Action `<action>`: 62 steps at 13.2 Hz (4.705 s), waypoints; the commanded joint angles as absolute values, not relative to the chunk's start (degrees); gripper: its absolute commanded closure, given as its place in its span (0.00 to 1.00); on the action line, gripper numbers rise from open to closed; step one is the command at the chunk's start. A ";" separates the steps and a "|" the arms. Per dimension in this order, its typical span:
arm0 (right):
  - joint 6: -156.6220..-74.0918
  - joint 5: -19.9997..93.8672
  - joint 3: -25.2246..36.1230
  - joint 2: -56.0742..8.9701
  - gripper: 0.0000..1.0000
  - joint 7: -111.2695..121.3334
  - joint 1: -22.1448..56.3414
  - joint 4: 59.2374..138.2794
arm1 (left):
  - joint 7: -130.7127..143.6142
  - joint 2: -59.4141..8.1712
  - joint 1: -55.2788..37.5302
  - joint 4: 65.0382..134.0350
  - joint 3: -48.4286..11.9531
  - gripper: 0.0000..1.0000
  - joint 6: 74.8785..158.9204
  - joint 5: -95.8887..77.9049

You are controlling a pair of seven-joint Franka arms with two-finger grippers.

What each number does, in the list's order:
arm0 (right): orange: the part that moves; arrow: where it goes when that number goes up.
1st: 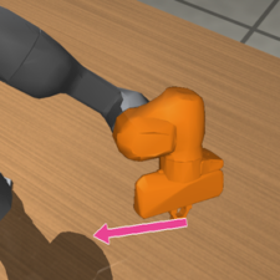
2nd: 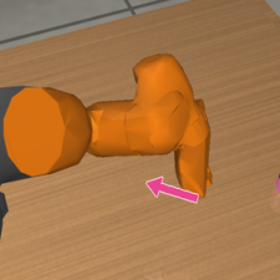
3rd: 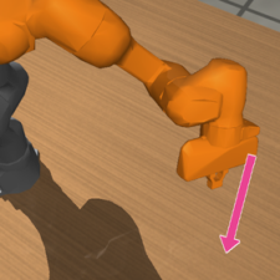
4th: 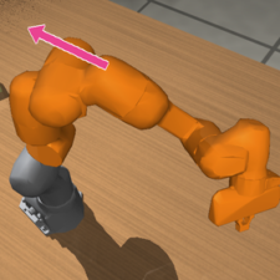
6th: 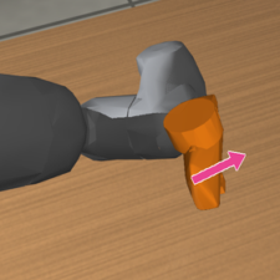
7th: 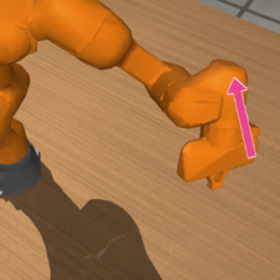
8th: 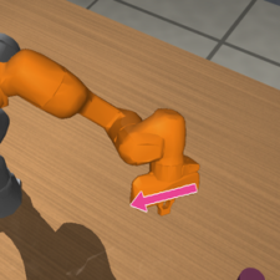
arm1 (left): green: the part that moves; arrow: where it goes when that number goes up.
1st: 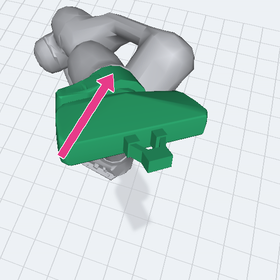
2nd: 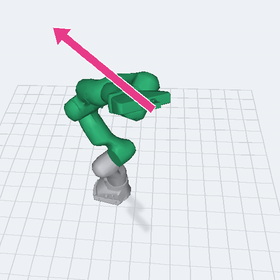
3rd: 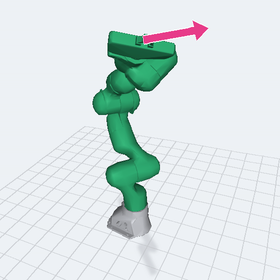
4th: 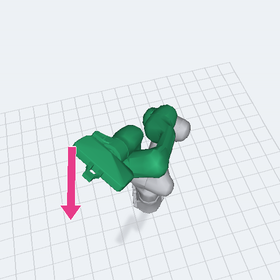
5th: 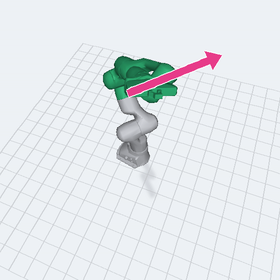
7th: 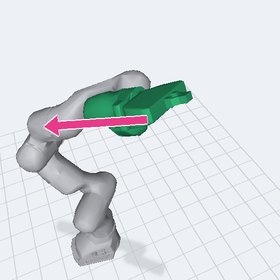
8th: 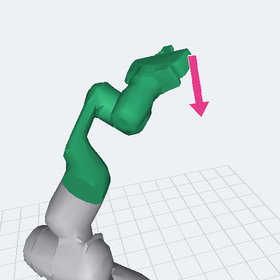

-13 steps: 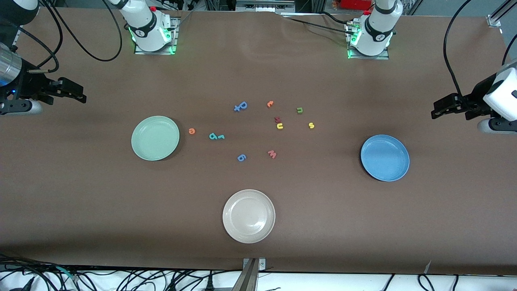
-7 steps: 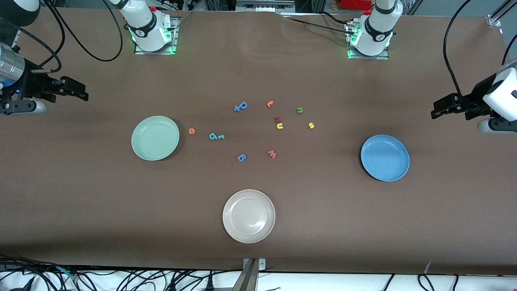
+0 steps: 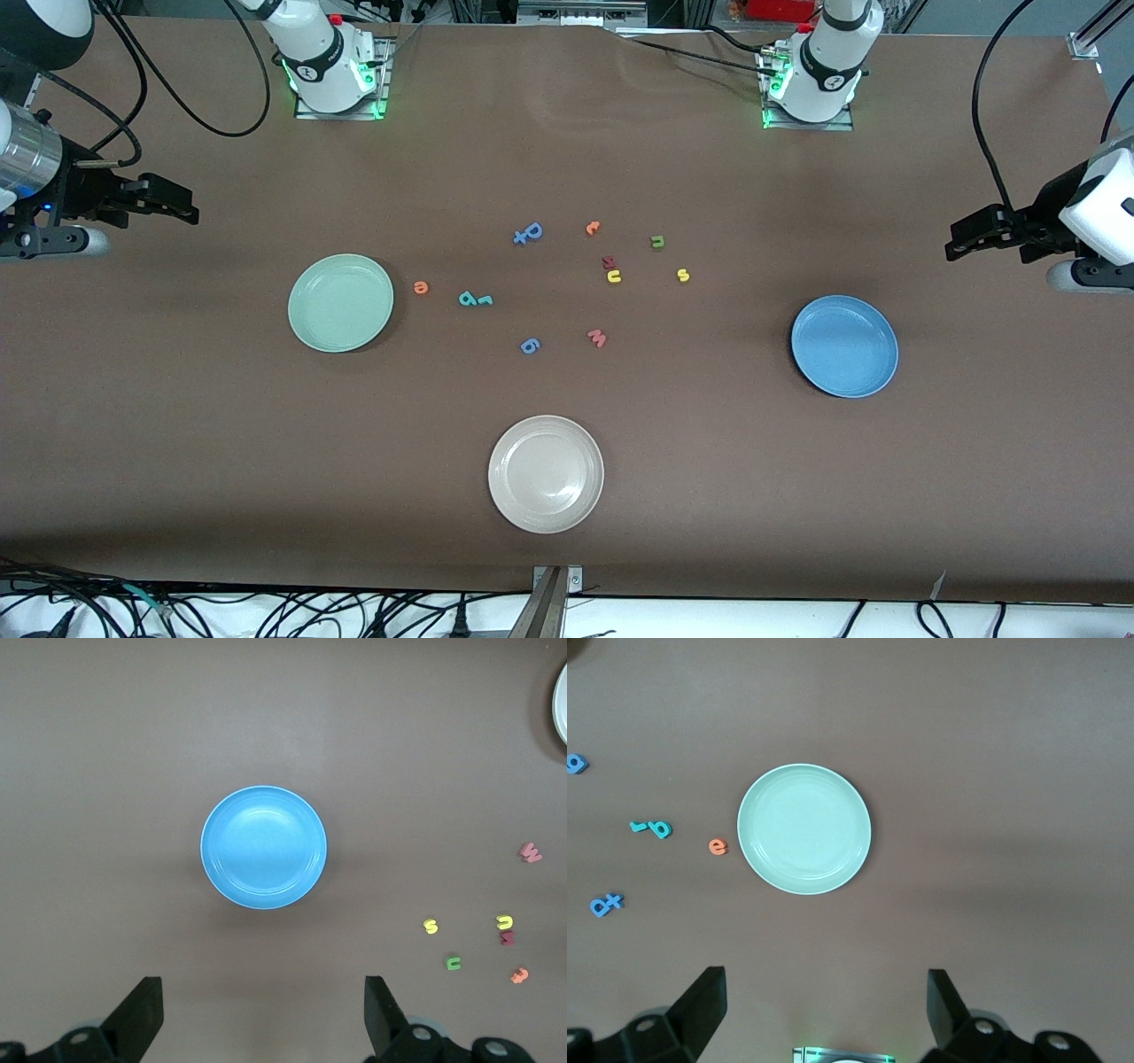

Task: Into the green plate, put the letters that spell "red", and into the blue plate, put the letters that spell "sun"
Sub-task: 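Move the right gripper toward the teal letters while the left gripper moves out, then grasp a teal letter with the right gripper while the left gripper grasps yellow s, then carry the teal letter to the green plate while the left gripper carries s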

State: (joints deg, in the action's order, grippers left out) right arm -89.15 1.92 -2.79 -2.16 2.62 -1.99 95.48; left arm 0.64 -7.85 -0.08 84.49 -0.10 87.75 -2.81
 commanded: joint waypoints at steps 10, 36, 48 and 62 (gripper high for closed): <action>-90.69 2.99 -2.99 -7.46 0.00 0.54 4.29 94.75 | 0.00 -7.91 -0.09 83.76 -0.09 0.00 87.63 -1.94; -146.87 -1.76 -2.64 -26.53 0.16 -104.59 33.66 116.02 | 42.84 -16.16 -12.22 129.20 -18.98 0.00 145.45 0.39; -152.14 -2.81 -2.29 -30.85 0.36 -104.68 34.45 115.84 | 52.47 -25.31 -13.09 128.76 -19.16 0.08 153.19 11.78; -153.37 -3.43 -2.20 -31.91 0.83 -104.24 34.54 115.49 | 52.47 -26.46 -13.62 128.85 -19.16 0.72 152.84 11.78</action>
